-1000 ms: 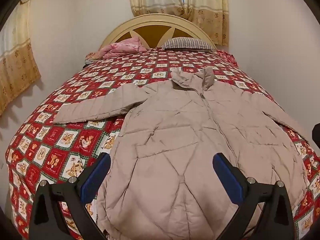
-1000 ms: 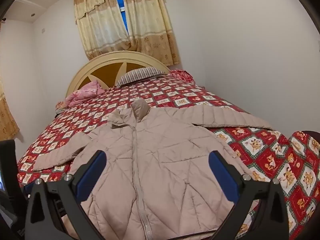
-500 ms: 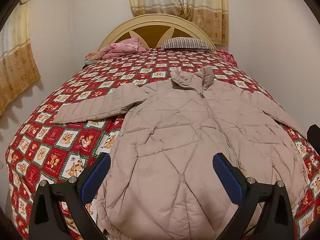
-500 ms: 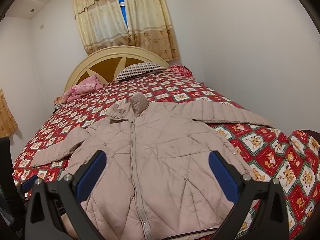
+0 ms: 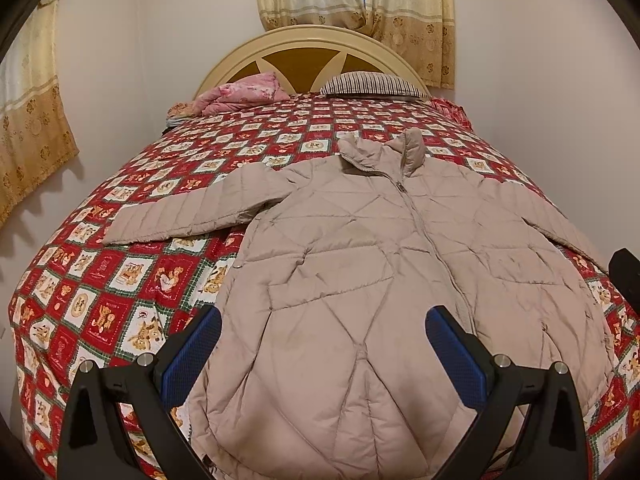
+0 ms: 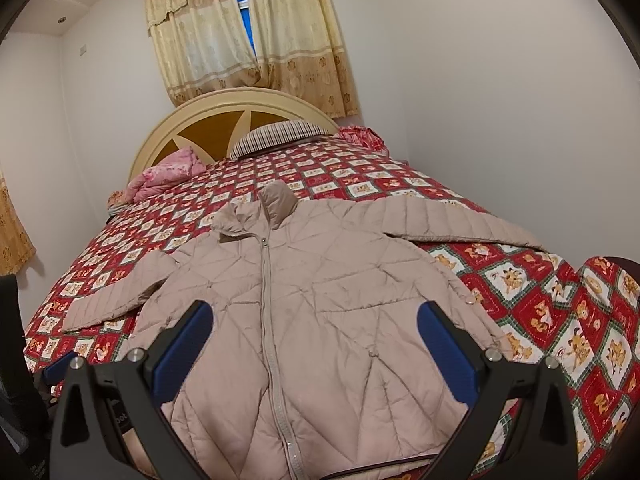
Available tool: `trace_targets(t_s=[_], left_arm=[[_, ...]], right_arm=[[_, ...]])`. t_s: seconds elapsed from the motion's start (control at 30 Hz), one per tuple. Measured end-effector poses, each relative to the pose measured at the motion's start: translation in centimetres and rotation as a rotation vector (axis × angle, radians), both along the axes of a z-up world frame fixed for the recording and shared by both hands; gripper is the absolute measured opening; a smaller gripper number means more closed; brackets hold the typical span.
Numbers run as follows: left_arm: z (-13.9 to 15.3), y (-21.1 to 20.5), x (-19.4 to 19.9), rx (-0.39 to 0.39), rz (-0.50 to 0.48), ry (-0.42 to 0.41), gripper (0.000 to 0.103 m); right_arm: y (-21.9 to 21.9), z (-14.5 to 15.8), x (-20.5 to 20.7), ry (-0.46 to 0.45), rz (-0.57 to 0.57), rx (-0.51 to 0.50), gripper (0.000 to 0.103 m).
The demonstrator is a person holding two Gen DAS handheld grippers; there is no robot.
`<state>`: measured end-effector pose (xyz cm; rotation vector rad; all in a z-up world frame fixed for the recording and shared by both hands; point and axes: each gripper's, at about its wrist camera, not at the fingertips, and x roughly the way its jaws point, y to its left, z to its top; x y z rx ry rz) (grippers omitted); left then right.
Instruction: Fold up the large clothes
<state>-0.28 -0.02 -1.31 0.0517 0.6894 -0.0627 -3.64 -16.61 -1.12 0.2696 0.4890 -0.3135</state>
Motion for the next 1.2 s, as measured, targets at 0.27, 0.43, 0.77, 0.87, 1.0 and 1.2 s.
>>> trace_targets(t_s=[0.27, 0.43, 0.77, 0.87, 1.0, 1.2], left_arm=[[-0.2, -0.1, -0.1, -0.001, 0.0, 0.005, 0.102], [-0.2, 0.0, -0.1, -0.002, -0.002, 0.008, 0.102], [-0.3, -0.1, -0.2, -0.001, -0.002, 0.008, 0.102], [-0.3, -0.1, -0.1, -0.002, -0.002, 0.009, 0.102], [-0.5, -0.1, -0.1, -0.002, -0.002, 0.012, 0.102], [-0.9, -0.6, 0.2, 0.004, -0.006, 0.022, 0.102]], right_arm=[[0.6, 0.0, 0.2, 0.0, -0.002, -0.001, 0.103], [0.7, -0.1, 0.2, 0.003, -0.002, 0.0, 0.103], [0.8, -0.2, 0.2, 0.006, -0.001, 0.002, 0.103], [0.8, -0.3, 0.2, 0.005, -0.002, 0.003, 0.103], [0.7, -0.2, 0.2, 0.008, -0.002, 0.003, 0.103], [1.2, -0.7, 0.0, 0.017, -0.003, 0.007, 0.103]])
